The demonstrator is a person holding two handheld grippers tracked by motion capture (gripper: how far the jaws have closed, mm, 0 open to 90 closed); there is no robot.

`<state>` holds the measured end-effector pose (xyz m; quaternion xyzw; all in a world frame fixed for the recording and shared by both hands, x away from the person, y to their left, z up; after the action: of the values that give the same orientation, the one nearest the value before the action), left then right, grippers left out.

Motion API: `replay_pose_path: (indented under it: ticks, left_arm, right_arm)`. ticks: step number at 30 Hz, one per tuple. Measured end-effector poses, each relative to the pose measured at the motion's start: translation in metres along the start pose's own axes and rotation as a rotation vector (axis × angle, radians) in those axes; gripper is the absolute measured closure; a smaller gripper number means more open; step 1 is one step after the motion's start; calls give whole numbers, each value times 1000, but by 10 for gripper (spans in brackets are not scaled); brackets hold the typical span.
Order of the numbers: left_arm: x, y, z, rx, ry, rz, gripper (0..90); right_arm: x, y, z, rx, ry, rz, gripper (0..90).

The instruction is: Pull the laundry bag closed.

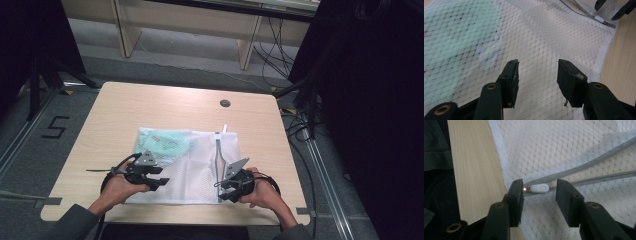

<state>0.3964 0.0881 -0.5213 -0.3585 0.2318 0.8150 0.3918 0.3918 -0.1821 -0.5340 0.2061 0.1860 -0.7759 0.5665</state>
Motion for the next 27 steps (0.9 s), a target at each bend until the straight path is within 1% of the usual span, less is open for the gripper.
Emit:
replay_pose_path:
  ticks: [1, 2, 4, 5, 8, 9, 10, 11, 12, 13, 14, 15, 16, 17, 18, 19, 20, 21, 22, 23, 24, 25, 26, 27]
  left_arm:
    - [0, 1, -1, -1, -4, -3, 509]
    - [0, 1, -2, -4, -9, -13, 509]
    - [0, 2, -4, 0, -12, -9, 502]
    - [0, 2, -4, 5, -14, -30, 502]
    - [0, 2, -4, 6, -17, -32, 495]
    - [0, 2, -5, 5, -18, -34, 494]
    - [1, 3, -5, 6, -17, -12, 493]
    - [1, 4, -5, 7, -16, -12, 492]
    - [1, 4, -5, 5, -16, -14, 492]
    - [1, 4, -5, 2, -20, -15, 492]
    - [1, 3, -5, 4, -21, -30, 491]
    - [1, 3, -5, 7, -21, -28, 491]
    - [0, 3, -5, 9, -21, -38, 490]
    - [1, 4, -6, 7, -20, -12, 490]
    - [1, 3, -6, 5, -25, -18, 488]
    - [1, 3, -6, 8, -28, -32, 488]
    - [1, 3, -6, 12, -28, -40, 488]
    - [1, 3, -6, 12, -28, -40, 486]
    - [1, 3, -6, 12, -27, -40, 486]
    - [2, 4, -7, 8, -26, -16, 485]
    - [1, 3, -7, 11, -30, -42, 484]
    - [1, 3, -7, 10, -29, -43, 481]
    - [2, 2, -7, 5, -30, -46, 479]
    - [2, 2, -7, 12, -32, -44, 479]
  right_arm:
    - [1, 0, -2, -9, -11, -23, 549]
    - [1, 0, -2, -9, -11, -23, 549]
    - [1, 0, -4, -18, -15, -24, 545]
    - [0, 2, -6, -22, -9, 1, 540]
    - [-1, 1, -7, -29, -15, 19, 531]
    - [-2, 0, -8, -37, -11, 16, 531]
    - [-2, 0, -8, -42, -10, 15, 534]
    - [-2, 1, -8, -44, -16, 19, 536]
    - [-3, 0, -8, -43, -11, 21, 558]
    - [-3, 0, -8, -43, -14, 28, 559]
    - [-3, 0, -8, -43, -17, 37, 560]
    - [-3, -2, -8, -46, -16, 43, 559]
    - [-3, -4, -8, -58, -21, 47, 557]
    - [-3, -4, -8, -58, -21, 47, 557]
    - [-4, -5, -9, -49, -22, 60, 553]
    - [-5, -6, -9, -53, -23, 63, 555]
    - [-5, -8, -9, -71, -27, 58, 557]
    - [-5, -8, -9, -71, -27, 58, 557]
    - [-6, -8, -9, -68, -24, 70, 557]
    - [-6, -8, -9, -71, -24, 76, 558]
    - [-6, -9, -9, -75, -21, 77, 565]
    - [-6, -8, -8, -72, -19, 80, 572]
    - [-6, -10, -8, -89, -16, 75, 577]
    - [-6, -10, -8, -86, -17, 72, 583]
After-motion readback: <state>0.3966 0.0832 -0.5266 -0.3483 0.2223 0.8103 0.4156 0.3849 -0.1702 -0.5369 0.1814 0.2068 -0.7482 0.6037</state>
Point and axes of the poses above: each handheld gripper's, and its own axes: z roughly backward along the jaws, x roughly out of its underside, y roughly to its right, the point moved 6 cm from there along -z, roughly forward along the jaws, and after that the axes turned 3 degrees about y, right-handed, at the moved point
